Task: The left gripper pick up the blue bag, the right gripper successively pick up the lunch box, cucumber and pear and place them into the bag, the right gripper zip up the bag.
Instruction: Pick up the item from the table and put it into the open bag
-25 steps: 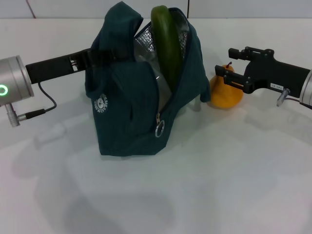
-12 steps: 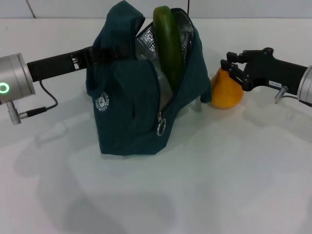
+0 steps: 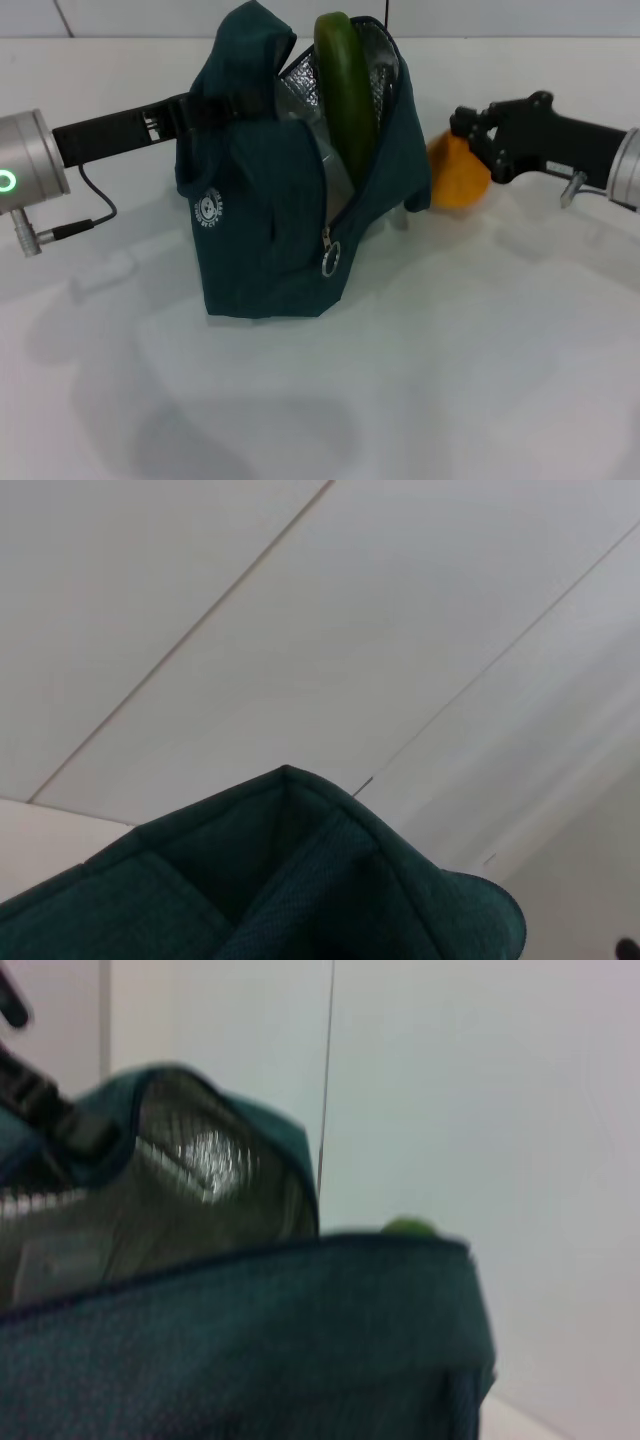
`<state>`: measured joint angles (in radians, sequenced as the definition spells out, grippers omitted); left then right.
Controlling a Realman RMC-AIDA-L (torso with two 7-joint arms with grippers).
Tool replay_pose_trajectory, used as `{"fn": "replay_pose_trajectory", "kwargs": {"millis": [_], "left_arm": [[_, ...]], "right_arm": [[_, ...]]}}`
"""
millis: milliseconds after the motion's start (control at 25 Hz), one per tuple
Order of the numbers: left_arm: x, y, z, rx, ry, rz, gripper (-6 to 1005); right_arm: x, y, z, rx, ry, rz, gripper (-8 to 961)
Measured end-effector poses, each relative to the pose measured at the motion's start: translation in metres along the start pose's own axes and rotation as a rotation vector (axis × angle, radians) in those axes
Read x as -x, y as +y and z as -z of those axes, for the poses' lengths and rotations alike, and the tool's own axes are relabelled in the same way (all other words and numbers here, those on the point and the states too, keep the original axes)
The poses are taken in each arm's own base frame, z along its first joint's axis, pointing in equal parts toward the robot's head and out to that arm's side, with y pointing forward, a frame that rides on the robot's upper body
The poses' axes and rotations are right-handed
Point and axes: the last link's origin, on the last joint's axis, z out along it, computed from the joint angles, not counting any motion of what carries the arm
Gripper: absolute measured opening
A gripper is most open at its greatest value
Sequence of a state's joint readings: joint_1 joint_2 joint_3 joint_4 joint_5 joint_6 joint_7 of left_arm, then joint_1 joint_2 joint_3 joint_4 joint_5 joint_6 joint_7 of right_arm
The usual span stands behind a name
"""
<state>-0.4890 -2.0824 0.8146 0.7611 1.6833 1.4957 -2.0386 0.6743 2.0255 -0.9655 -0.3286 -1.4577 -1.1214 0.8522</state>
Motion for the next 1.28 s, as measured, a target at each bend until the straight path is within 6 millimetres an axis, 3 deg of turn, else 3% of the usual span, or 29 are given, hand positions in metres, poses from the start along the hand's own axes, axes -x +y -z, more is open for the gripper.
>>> {"fn": "replay_pose_trajectory", "kwargs": {"millis": [360,680,800,1080,1280], "left_arm": [[0.0,0.0,0.001,-0.001,0.002,0.001,55],[0.001,0.0,0.002,0.0,0.001,0.006,55],[0.001,0.0,0.001,0.002,0.001,0.006,55],[0.001,0.001,0.0,0.008,-0.002,0.003,55],[0.001,0.001,-0.001,0.005,0.002,0.003,55]], "right_arm": [[0.027,-0.032,0.045,-0.117,-0.108,0.018,50],[0.07,-0.033,0.06,-0.061,-0.294,0.037,63],[0.086,-0.03,0.055,-0.018,-0.337,0.053,68],[0.142,-0.019,0.012,0.122,-0.483,0.092,80],[0.15,-0.005,-0.028,0.199,-0.488,0.052,89]]}}
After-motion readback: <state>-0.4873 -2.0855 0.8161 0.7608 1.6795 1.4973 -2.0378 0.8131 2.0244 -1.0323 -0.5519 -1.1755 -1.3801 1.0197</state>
